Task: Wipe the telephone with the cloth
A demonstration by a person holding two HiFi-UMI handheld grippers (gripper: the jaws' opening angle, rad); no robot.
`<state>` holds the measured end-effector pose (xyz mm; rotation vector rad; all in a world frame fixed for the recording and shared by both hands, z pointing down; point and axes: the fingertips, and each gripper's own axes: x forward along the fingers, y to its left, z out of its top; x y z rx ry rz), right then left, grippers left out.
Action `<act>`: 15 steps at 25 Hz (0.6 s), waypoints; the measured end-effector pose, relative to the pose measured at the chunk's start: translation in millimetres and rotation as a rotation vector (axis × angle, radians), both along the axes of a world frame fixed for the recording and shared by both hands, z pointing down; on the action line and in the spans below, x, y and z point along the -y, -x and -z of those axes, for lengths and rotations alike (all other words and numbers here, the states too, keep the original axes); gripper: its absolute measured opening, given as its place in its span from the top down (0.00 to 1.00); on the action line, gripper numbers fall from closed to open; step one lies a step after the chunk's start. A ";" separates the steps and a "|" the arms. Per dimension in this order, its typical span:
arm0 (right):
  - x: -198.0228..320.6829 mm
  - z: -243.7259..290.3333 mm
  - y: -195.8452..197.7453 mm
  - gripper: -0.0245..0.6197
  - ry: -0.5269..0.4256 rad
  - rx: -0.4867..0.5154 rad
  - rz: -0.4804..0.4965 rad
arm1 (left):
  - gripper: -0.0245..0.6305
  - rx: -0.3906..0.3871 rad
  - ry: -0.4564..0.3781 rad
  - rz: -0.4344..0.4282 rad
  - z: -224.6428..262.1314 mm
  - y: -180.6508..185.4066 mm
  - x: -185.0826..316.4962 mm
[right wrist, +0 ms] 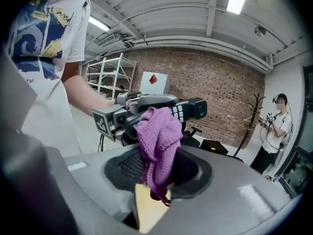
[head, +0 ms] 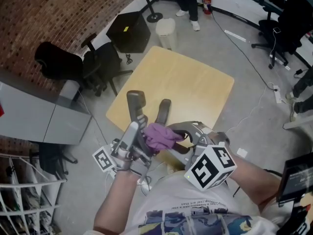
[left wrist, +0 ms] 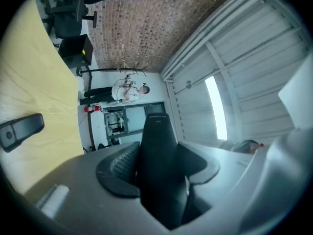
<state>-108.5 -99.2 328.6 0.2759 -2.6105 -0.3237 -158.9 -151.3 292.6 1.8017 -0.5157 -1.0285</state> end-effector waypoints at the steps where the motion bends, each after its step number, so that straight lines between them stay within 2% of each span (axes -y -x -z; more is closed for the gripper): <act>1: -3.6 -2.2 -0.3 0.76 0.003 -0.006 0.007 | 0.57 -0.001 0.001 0.002 0.0 1.2 0.4; 7: -12.2 -14.6 -11.5 0.76 0.015 -0.026 0.013 | 0.57 -0.005 0.003 -0.008 -4.3 -0.5 1.3; 15: 56.3 6.9 -26.4 0.76 -0.019 0.026 -0.183 | 0.57 -0.048 0.008 -0.051 -8.2 -18.1 2.6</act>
